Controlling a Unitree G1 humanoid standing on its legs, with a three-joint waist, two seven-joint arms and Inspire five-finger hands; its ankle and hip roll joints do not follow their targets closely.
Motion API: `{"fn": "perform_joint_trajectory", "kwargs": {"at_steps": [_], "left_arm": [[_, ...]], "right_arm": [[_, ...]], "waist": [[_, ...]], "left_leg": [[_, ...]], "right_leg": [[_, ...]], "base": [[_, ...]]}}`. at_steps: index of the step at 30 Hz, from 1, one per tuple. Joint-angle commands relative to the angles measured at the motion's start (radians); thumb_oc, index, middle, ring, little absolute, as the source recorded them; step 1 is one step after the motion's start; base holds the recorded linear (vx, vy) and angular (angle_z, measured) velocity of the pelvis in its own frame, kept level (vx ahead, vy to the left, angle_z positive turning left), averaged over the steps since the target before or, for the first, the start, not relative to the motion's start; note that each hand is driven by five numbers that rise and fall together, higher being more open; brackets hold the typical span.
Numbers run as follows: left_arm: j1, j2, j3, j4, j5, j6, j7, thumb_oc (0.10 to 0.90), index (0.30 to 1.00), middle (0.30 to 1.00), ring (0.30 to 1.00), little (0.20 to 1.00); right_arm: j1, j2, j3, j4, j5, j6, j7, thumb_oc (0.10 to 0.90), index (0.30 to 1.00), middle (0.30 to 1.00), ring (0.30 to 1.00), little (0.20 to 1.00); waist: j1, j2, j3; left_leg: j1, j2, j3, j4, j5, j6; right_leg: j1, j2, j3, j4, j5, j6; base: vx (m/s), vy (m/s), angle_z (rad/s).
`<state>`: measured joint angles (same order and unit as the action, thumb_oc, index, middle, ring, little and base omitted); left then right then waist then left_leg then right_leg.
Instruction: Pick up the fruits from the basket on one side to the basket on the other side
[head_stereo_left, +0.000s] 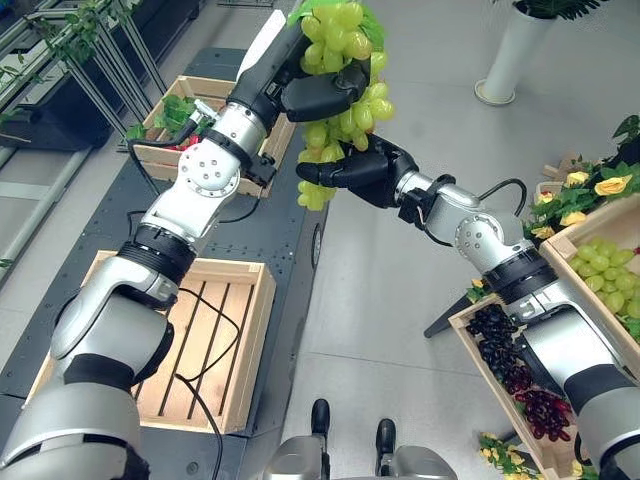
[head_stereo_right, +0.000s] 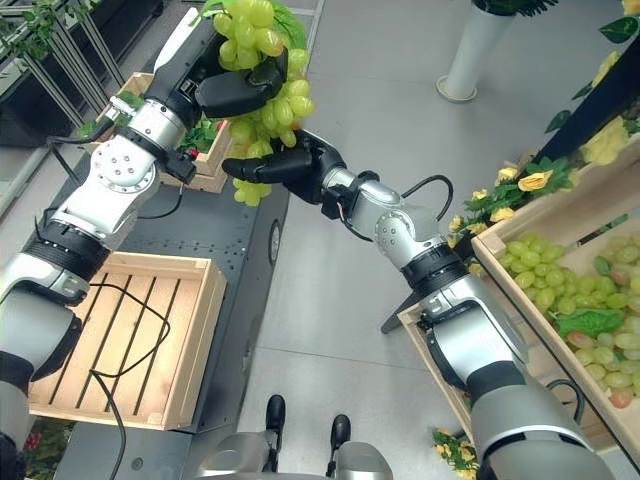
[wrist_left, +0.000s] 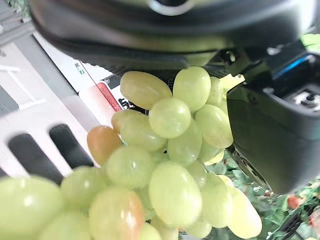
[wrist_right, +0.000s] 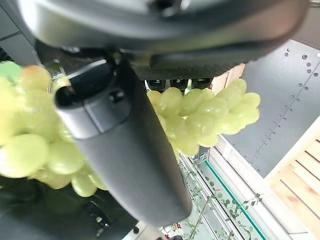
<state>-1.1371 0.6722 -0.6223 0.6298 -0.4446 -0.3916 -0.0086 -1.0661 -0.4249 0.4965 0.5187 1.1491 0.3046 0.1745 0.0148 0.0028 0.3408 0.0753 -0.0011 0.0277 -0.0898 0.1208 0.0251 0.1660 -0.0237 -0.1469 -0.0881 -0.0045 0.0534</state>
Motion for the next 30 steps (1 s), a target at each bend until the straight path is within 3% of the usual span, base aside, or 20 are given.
{"fn": "perform_joint_trajectory", "kwargs": {"at_steps": [1,8,14,15,16,30], "left_arm": [[-0.028,-0.114,0.035,0.093,-0.098,-0.075,0.028,0.4,0.3,0.3,0.3,0.3],[0.012,-0.161,0.058,0.131,-0.094,-0.061,0.02,0.4,0.3,0.3,0.3,0.3],[0.039,-0.18,0.081,0.155,-0.083,-0.043,0.035,0.4,0.3,0.3,0.3,0.3],[0.048,-0.183,0.09,0.163,-0.082,-0.041,0.036,0.4,0.3,0.3,0.3,0.3],[0.05,-0.182,0.093,0.166,-0.083,-0.042,0.035,0.4,0.3,0.3,0.3,0.3],[0.076,-0.176,0.135,0.212,-0.078,-0.015,0.077,0.4,0.3,0.3,0.3,0.3]], "right_arm": [[-0.026,0.126,0.001,0.065,0.126,-0.14,-0.002,0.8,0.9,0.9,0.9,0.9],[-0.039,0.175,-0.036,0.046,0.116,-0.289,-0.089,0.8,0.9,0.9,0.9,0.9],[-0.029,0.201,-0.06,0.046,0.128,-0.368,-0.132,0.8,0.9,0.9,0.9,0.9],[-0.023,0.208,-0.068,0.046,0.128,-0.393,-0.135,0.449,0.373,0.373,0.373,0.373],[-0.022,0.21,-0.07,0.046,0.125,-0.399,-0.137,0.4,0.3,0.3,0.3,0.3],[0.003,0.204,-0.078,0.048,0.085,-0.407,-0.174,0.4,0.3,0.3,0.3,0.3]], "waist": [[0.008,-0.001,-0.327],[0.007,0.001,-0.331],[0.003,0.003,-0.333],[0.002,0.003,-0.332],[0.002,0.003,-0.331],[-0.004,0.002,-0.326]], "left_leg": [[0.05,-0.056,-0.004,0.003,-0.172,-0.019],[0.055,-0.054,-0.004,0.003,-0.174,-0.018],[0.058,-0.051,0.0,0.003,-0.175,-0.018],[0.059,-0.05,0.003,0.003,-0.175,-0.017],[0.06,-0.05,0.003,0.003,-0.175,-0.017],[0.065,-0.048,0.007,0.003,-0.178,-0.016]], "right_leg": [[-0.039,0.008,-0.006,0.001,-0.019,-0.014],[-0.035,0.011,-0.001,0.001,-0.021,-0.015],[-0.034,0.013,0.007,0.001,-0.021,-0.018],[-0.034,0.013,0.008,0.001,-0.021,-0.018],[-0.034,0.014,0.009,0.001,-0.02,-0.018],[-0.032,0.014,0.016,0.001,-0.019,-0.02]], "base": [[0.0,0.0,0.0],[0.0,0.0,0.0],[0.0,0.0,0.0],[0.0,0.0,0.0],[0.0,0.0,0.0],[0.0,0.0,0.0]]}}
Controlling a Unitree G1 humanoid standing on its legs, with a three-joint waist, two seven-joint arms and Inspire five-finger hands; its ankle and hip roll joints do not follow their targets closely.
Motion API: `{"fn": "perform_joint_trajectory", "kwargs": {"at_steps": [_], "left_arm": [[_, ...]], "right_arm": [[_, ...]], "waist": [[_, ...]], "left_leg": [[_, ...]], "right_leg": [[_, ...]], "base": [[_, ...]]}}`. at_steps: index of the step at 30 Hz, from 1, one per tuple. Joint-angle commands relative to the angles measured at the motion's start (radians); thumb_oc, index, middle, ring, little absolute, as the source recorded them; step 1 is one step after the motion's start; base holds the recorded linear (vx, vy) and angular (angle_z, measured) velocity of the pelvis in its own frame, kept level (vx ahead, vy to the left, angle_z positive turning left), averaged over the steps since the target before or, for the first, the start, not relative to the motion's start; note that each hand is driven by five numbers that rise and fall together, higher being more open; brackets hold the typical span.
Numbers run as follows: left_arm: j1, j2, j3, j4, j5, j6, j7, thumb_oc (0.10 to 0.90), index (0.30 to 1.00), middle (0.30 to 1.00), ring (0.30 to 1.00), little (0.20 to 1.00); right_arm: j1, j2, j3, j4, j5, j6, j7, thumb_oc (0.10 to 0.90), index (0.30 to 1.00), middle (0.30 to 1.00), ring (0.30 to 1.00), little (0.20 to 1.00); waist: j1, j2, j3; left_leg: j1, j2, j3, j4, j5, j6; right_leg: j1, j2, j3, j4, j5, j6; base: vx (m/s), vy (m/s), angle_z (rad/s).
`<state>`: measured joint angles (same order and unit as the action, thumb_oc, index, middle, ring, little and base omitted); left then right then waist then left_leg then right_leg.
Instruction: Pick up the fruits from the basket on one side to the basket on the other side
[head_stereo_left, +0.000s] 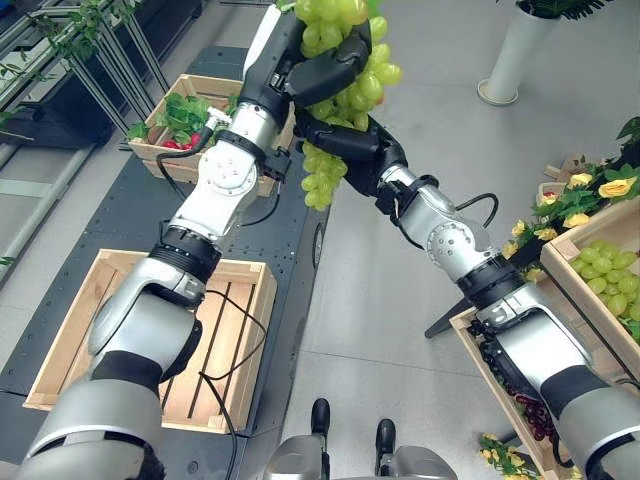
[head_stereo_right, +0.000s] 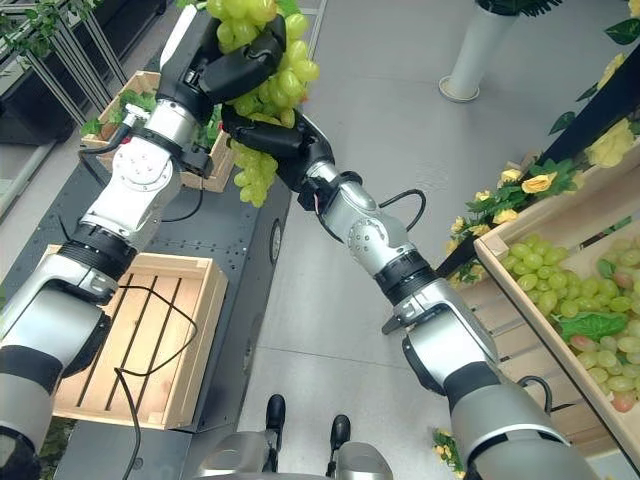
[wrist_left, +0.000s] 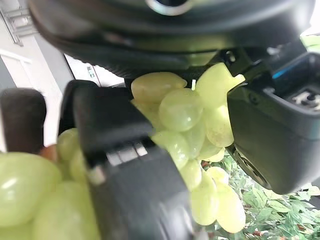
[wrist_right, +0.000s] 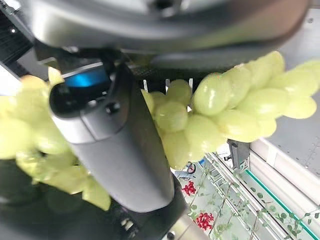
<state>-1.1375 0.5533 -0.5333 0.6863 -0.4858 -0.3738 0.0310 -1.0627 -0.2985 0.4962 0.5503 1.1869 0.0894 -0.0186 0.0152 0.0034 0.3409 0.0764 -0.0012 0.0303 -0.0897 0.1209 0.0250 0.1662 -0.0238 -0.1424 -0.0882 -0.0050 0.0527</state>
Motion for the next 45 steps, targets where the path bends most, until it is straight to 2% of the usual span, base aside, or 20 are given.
{"fn": "perform_joint_trajectory", "kwargs": {"at_steps": [1,2,3,4,5,12,16,26,27,31,34,40,41,45], "left_arm": [[0.077,-0.056,0.047,0.156,-0.036,-0.032,0.04,0.403,0.305,0.305,0.305,0.305],[0.083,-0.052,0.051,0.16,-0.036,-0.028,0.05,0.488,0.432,0.432,0.432,0.432],[0.085,-0.052,0.053,0.16,-0.036,-0.026,0.055,0.488,0.432,0.432,0.432,0.432],[0.092,-0.05,0.058,0.16,-0.035,-0.019,0.07,0.736,0.804,0.804,0.804,0.804],[0.096,-0.048,0.063,0.16,-0.036,-0.014,0.077,0.8,0.9,0.9,0.9,0.9],[0.12,-0.04,0.096,0.184,-0.019,-0.006,0.132,0.8,0.9,0.9,0.9,0.9],[0.143,-0.025,0.122,0.197,0.016,-0.008,0.193,0.8,0.9,0.9,0.9,0.9],[0.249,0.029,0.184,0.196,0.061,0.004,0.248,0.8,0.9,0.9,0.9,0.9],[0.267,0.034,0.193,0.192,0.063,0.007,0.25,0.8,0.9,0.9,0.9,0.9],[0.302,0.036,0.203,0.18,0.074,0.013,0.25,0.8,0.9,0.9,0.9,0.9],[0.361,0.018,0.216,0.15,0.082,0.018,0.244,0.8,0.9,0.9,0.9,0.9],[0.478,-0.043,0.25,0.101,0.067,0.008,0.253,0.8,0.9,0.9,0.9,0.9],[0.538,-0.082,0.261,0.084,0.062,0.009,0.255,0.8,0.9,0.9,0.9,0.9],[0.627,-0.14,0.272,0.081,0.057,0.017,0.244,0.8,0.9,0.9,0.9,0.9]], "right_arm": [[0.001,0.077,-0.077,0.016,0.044,-0.193,0.017,0.4,0.3,0.3,0.3,0.3],[0.008,0.073,-0.074,0.017,0.032,-0.2,0.015,0.4,0.3,0.3,0.3,0.3],[0.01,0.073,-0.075,0.016,0.031,-0.202,0.015,0.4,0.3,0.3,0.3,0.3],[0.018,0.071,-0.076,0.01,0.029,-0.204,0.008,0.4,0.3,0.3,0.3,0.3],[0.02,0.068,-0.079,0.009,0.026,-0.201,0.006,0.4,0.3,0.3,0.3,0.3],[0.035,0.051,-0.089,0.012,-0.015,-0.199,-0.008,0.4,0.3,0.3,0.3,0.3],[0.055,0.028,-0.098,0.009,-0.083,-0.198,-0.037,0.4,0.3,0.3,0.3,0.3],[0.168,-0.068,-0.12,0.004,-0.292,-0.179,-0.111,0.4,0.3,0.3,0.3,0.3],[0.182,-0.088,-0.114,0.01,-0.355,-0.169,-0.107,0.4,0.3,0.3,0.3,0.3],[0.206,-0.113,-0.099,-0.008,-0.416,-0.153,-0.092,0.4,0.3,0.3,0.3,0.3],[0.237,-0.143,-0.087,-0.055,-0.509,-0.12,-0.069,0.4,0.3,0.3,0.3,0.3],[0.3,-0.179,-0.082,-0.171,-0.671,-0.096,-0.027,0.4,0.3,0.3,0.3,0.3],[0.338,-0.186,-0.091,-0.226,-0.716,-0.076,0.005,0.4,0.3,0.3,0.3,0.3],[0.404,-0.211,-0.102,-0.326,-0.761,-0.057,0.07,0.4,0.3,0.3,0.3,0.3]], "waist": [[-0.005,0.002,-0.326],[-0.005,0.001,-0.325],[-0.006,0.001,-0.324],[-0.007,0.0,-0.324],[-0.007,0.0,-0.324],[-0.013,-0.002,-0.319],[-0.017,-0.005,-0.315],[-0.033,-0.006,-0.303],[-0.036,-0.007,-0.298],[-0.039,-0.009,-0.293],[-0.042,-0.014,-0.285],[-0.05,-0.026,-0.276],[-0.055,-0.031,-0.272],[-0.067,-0.04,-0.263]], "left_leg": [[0.064,-0.048,0.005,0.002,-0.178,-0.016],[0.065,-0.047,0.007,0.002,-0.179,-0.017],[0.066,-0.047,0.007,0.002,-0.179,-0.017],[0.067,-0.046,0.009,0.002,-0.18,-0.017],[0.067,-0.046,0.009,0.002,-0.181,-0.017],[0.07,-0.045,0.01,0.002,-0.182,-0.017],[0.073,-0.044,0.014,0.002,-0.184,-0.017],[0.082,-0.042,0.026,0.002,-0.19,-0.017],[0.083,-0.042,0.028,0.002,-0.191,-0.017],[0.083,-0.041,0.033,0.002,-0.191,-0.016],[0.084,-0.042,0.034,0.002,-0.193,-0.014],[0.086,-0.042,0.039,0.002,-0.197,-0.009],[0.087,-0.041,0.044,0.002,-0.2,-0.006],[0.089,-0.041,0.057,0.002,-0.203,-0.001]], "right_leg": [[-0.032,0.014,0.012,0.001,-0.019,-0.019],[-0.031,0.013,0.011,0.001,-0.018,-0.019],[-0.031,0.013,0.011,0.001,-0.019,-0.019],[-0.031,0.013,0.012,0.001,-0.019,-0.019],[-0.031,0.014,0.013,0.001,-0.019,-0.019],[-0.03,0.015,0.019,0.001,-0.017,-0.02],[-0.029,0.016,0.025,0.001,-0.017,-0.019],[-0.028,0.02,0.045,0.001,-0.014,-0.017],[-0.028,0.021,0.048,0.001,-0.012,-0.016],[-0.03,0.021,0.053,0.001,-0.01,-0.015],[-0.031,0.022,0.061,0.001,-0.009,-0.014],[-0.034,0.025,0.077,0.001,-0.006,-0.011],[-0.037,0.026,0.084,0.001,-0.004,-0.008],[-0.042,0.026,0.097,0.001,0.001,-0.003]], "base": [[0.0,0.0,0.0],[0.0,0.0,0.0],[0.0,0.0,0.0],[0.0,0.0,0.0],[0.0,0.0,0.0],[0.0,0.0,0.0],[0.0,0.0,0.0],[0.0,0.001,-0.02],[0.0,0.006,-0.03],[0.0,0.005,-0.06],[0.0,0.008,-0.04],[0.01,0.014,-0.09],[0.01,0.02,-0.05],[0.0,0.033,-0.12]]}}
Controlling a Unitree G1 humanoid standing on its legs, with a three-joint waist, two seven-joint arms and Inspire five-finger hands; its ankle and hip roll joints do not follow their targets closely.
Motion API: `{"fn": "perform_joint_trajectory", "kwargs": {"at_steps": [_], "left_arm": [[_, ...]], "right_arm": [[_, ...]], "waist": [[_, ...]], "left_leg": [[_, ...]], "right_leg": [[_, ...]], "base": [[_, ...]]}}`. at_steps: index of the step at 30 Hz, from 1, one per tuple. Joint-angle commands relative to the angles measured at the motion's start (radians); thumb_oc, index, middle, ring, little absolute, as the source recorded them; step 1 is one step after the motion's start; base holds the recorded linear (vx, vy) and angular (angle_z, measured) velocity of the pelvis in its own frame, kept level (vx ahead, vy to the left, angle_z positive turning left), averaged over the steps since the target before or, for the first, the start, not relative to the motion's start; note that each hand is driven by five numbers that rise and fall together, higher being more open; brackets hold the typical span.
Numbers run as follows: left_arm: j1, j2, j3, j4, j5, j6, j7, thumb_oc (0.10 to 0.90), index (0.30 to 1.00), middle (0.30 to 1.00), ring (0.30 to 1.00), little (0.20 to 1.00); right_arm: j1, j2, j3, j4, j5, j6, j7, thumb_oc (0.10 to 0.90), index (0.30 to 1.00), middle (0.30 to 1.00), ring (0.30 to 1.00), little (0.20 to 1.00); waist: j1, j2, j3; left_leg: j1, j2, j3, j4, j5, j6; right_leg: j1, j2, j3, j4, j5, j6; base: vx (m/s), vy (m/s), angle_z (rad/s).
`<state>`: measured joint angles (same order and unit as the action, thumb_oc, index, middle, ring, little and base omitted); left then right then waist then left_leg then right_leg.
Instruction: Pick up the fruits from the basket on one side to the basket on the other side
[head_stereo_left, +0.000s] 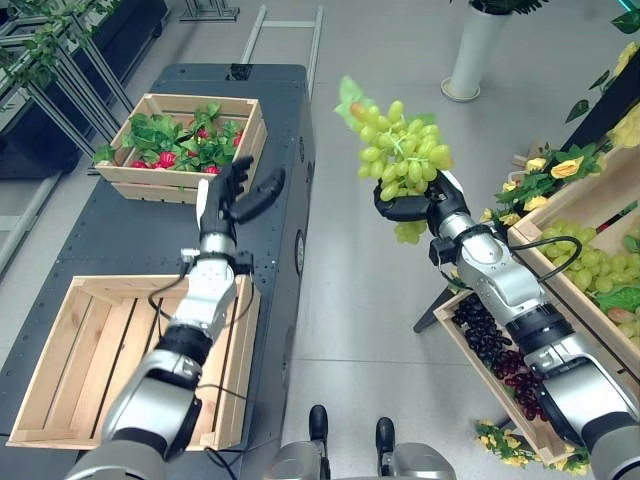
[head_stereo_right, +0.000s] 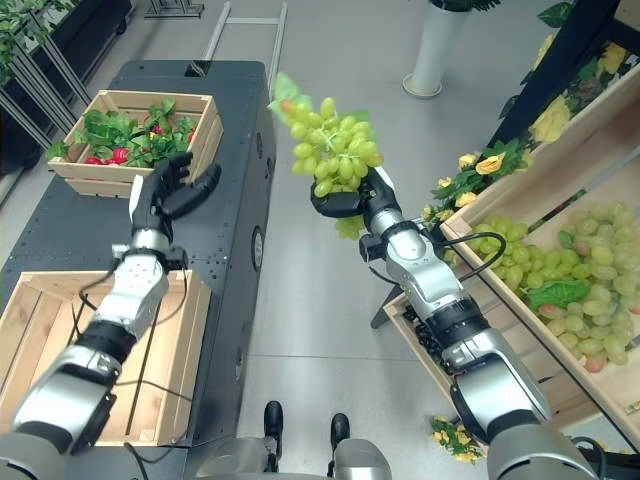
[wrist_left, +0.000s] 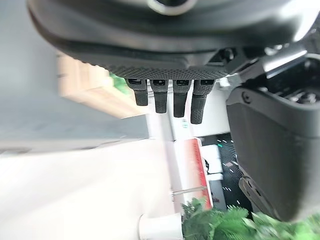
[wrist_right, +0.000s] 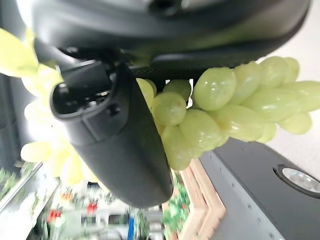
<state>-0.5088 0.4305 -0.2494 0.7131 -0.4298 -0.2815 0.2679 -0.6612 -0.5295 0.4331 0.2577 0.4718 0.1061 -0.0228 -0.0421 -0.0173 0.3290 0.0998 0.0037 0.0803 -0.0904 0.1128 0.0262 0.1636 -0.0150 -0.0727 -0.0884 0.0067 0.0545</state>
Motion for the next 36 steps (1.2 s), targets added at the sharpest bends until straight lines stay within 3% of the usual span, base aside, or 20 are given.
{"fn": "perform_joint_trajectory", "kwargs": {"at_steps": [1,8,14,18,24,25,36], "left_arm": [[0.024,-0.041,-0.016,0.067,0.007,-0.075,0.005,0.8,0.9,0.9,0.9,0.9],[0.116,-0.135,-0.017,0.181,0.028,-0.077,-0.009,0.8,0.9,0.9,0.9,0.9],[0.145,-0.146,-0.007,0.233,0.079,-0.116,0.008,0.8,0.9,0.9,0.9,0.9],[0.165,-0.143,-0.016,0.236,0.112,-0.149,0.017,0.8,0.9,0.9,0.9,0.9],[0.188,-0.142,-0.019,0.245,0.137,-0.164,0.005,0.8,0.9,0.9,0.9,0.9],[0.198,-0.141,-0.02,0.25,0.151,-0.169,-0.005,0.8,0.9,0.9,0.9,0.9],[0.278,-0.148,-0.037,0.342,0.202,-0.151,-0.058,0.8,0.9,0.9,0.9,0.9]], "right_arm": [[0.018,0.004,-0.042,-0.065,-0.033,-0.067,0.111,0.4,0.3,0.3,0.3,0.3],[0.124,-0.045,-0.072,-0.236,0.03,-0.018,0.236,0.4,0.3,0.3,0.3,0.3],[0.23,-0.101,-0.124,-0.355,0.081,-0.004,0.281,0.4,0.3,0.3,0.3,0.3],[0.317,-0.131,-0.189,-0.414,0.112,-0.031,0.306,0.4,0.3,0.3,0.3,0.3],[0.398,-0.191,-0.283,-0.463,0.102,-0.055,0.291,0.4,0.3,0.3,0.3,0.3],[0.435,-0.221,-0.338,-0.469,0.11,-0.071,0.288,0.4,0.3,0.3,0.3,0.3],[0.528,-0.355,-0.544,-0.466,0.17,-0.123,0.229,0.4,0.3,0.3,0.3,0.3]], "waist": [[-0.015,-0.024,-0.248],[-0.05,-0.046,-0.235],[-0.086,-0.063,-0.231],[-0.116,-0.069,-0.224],[-0.147,-0.073,-0.217],[-0.16,-0.076,-0.214],[-0.193,-0.099,-0.217]], "left_leg": [[0.067,-0.045,0.015,0.003,-0.196,0.0],[0.08,-0.043,0.066,0.003,-0.209,0.009],[0.085,-0.041,0.11,0.004,-0.214,0.013],[0.084,-0.04,0.138,0.01,-0.219,0.018],[0.085,-0.036,0.164,0.011,-0.223,0.022],[0.084,-0.034,0.175,0.013,-0.227,0.023],[0.079,-0.021,0.2,0.004,-0.234,0.023]], "right_leg": [[-0.042,0.018,0.034,0.001,-0.008,-0.004],[-0.05,0.023,0.077,0.001,0.006,0.007],[-0.061,0.028,0.116,0.001,0.02,0.014],[-0.075,0.037,0.156,0.001,0.033,0.018],[-0.091,0.048,0.196,0.004,0.045,0.023],[-0.097,0.052,0.211,0.005,0.048,0.026],[-0.115,0.075,0.244,0.006,0.057,0.032]], "base": [[-0.01,0.048,-0.19],[0.0,0.04,-0.17],[0.0,0.03,-0.24],[-0.01,0.036,-0.26],[-0.01,0.04,-0.26],[0.0,0.026,-0.2],[-0.01,0.006,-0.12]]}}
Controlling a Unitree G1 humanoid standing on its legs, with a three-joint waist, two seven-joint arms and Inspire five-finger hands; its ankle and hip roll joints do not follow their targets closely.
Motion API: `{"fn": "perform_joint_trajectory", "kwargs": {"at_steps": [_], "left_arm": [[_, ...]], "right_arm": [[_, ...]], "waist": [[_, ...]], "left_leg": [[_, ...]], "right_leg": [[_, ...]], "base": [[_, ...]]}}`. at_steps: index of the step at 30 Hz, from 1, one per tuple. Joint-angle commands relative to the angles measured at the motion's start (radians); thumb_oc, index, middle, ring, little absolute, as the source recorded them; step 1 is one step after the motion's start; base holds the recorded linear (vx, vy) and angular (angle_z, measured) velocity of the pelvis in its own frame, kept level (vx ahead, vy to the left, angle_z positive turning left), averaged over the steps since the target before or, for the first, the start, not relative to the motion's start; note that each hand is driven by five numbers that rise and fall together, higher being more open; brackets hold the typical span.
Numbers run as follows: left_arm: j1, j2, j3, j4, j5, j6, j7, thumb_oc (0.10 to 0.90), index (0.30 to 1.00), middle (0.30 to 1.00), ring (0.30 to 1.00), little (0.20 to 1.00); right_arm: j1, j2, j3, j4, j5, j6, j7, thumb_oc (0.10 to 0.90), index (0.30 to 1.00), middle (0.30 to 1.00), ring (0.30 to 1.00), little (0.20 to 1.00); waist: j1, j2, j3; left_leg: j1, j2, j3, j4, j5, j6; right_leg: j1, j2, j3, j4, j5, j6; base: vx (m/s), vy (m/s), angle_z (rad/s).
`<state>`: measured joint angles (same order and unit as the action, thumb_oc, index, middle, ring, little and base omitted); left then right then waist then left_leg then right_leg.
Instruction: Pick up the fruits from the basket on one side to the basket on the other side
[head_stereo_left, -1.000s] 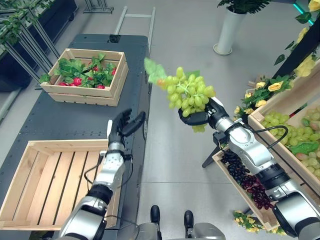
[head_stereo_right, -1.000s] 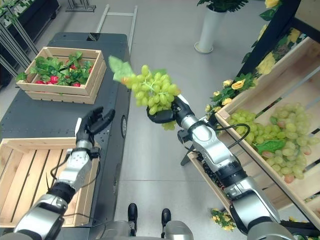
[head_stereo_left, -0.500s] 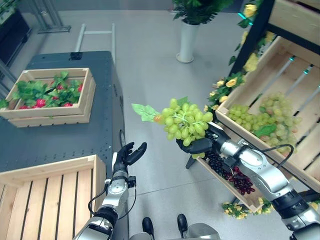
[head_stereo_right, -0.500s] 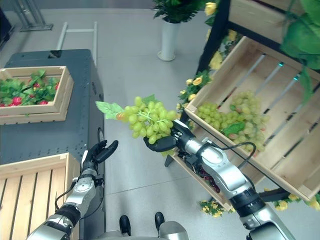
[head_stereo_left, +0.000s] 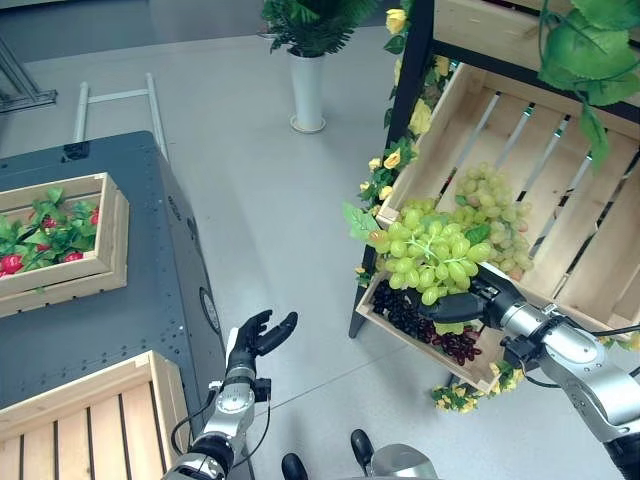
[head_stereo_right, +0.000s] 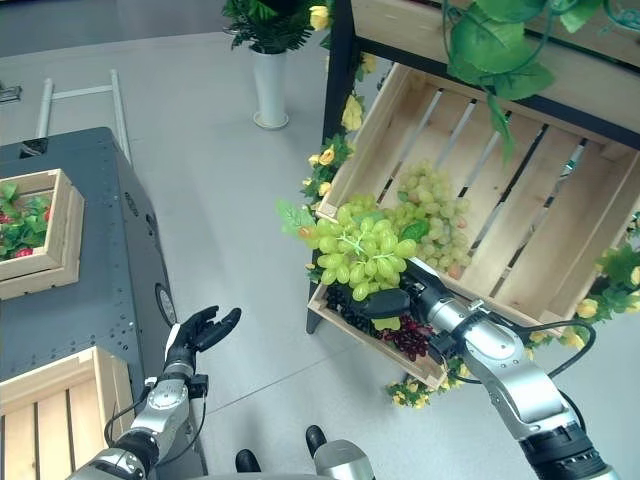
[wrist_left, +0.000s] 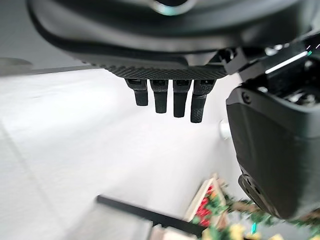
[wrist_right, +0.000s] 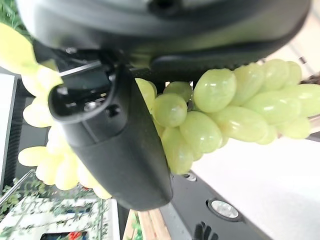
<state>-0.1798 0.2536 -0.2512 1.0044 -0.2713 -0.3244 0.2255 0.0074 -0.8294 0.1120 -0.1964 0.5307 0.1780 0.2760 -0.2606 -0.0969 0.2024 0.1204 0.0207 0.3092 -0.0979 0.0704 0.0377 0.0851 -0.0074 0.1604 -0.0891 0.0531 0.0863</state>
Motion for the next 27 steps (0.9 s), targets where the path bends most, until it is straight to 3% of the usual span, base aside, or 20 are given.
{"fn": "perform_joint_trajectory", "kwargs": {"at_steps": [1,10,14,20,27], "left_arm": [[-0.049,0.028,-0.038,0.055,0.046,-0.11,-0.018,0.8,0.9,0.9,0.9,0.9],[0.016,0.044,-0.062,0.147,0.117,-0.106,-0.025,0.8,0.9,0.9,0.9,0.9],[0.03,0.051,-0.065,0.166,0.129,-0.11,-0.022,0.8,0.9,0.9,0.9,0.9],[0.051,0.067,-0.05,0.212,0.142,-0.122,-0.028,0.8,0.9,0.9,0.9,0.9],[0.058,0.062,-0.044,0.216,0.153,-0.125,-0.025,0.8,0.9,0.9,0.9,0.9]], "right_arm": [[-0.14,-0.059,-0.227,-0.01,0.11,-0.198,-0.076,0.4,0.3,0.3,0.3,0.3],[-0.199,-0.194,-0.34,0.073,0.227,-0.229,-0.136,0.4,0.3,0.3,0.3,0.3],[-0.217,-0.217,-0.35,0.083,0.251,-0.228,-0.159,0.4,0.3,0.3,0.3,0.3],[-0.279,-0.235,-0.341,0.111,0.33,-0.185,-0.183,0.4,0.3,0.3,0.3,0.3],[-0.323,-0.238,-0.309,0.159,0.28,-0.143,-0.202,0.4,0.3,0.3,0.3,0.3]], "waist": [[0.027,-0.022,-0.093],[0.044,-0.05,-0.112],[0.053,-0.058,-0.116],[0.072,-0.07,-0.131],[0.076,-0.072,-0.141]], "left_leg": [[0.055,-0.038,-0.025,0.011,-0.19,0.011],[0.041,-0.028,-0.031,0.011,-0.193,0.006],[0.038,-0.026,-0.037,0.011,-0.193,0.005],[0.035,-0.024,-0.054,0.011,-0.193,0.005],[0.039,-0.025,-0.06,0.011,-0.193,0.002]], "right_leg": [[-0.04,0.068,0.014,0.006,0.013,0.0],[-0.047,0.081,0.005,0.002,0.012,0.005],[-0.047,0.083,0.001,0.002,0.011,0.006],[-0.044,0.087,-0.009,0.002,0.005,0.003],[-0.04,0.087,-0.014,0.002,0.003,0.001]], "base": [[0.0,0.0,0.0],[0.01,-0.02,0.01],[0.0,-0.009,0.01],[0.01,0.001,0.0],[0.01,0.022,0.02]]}}
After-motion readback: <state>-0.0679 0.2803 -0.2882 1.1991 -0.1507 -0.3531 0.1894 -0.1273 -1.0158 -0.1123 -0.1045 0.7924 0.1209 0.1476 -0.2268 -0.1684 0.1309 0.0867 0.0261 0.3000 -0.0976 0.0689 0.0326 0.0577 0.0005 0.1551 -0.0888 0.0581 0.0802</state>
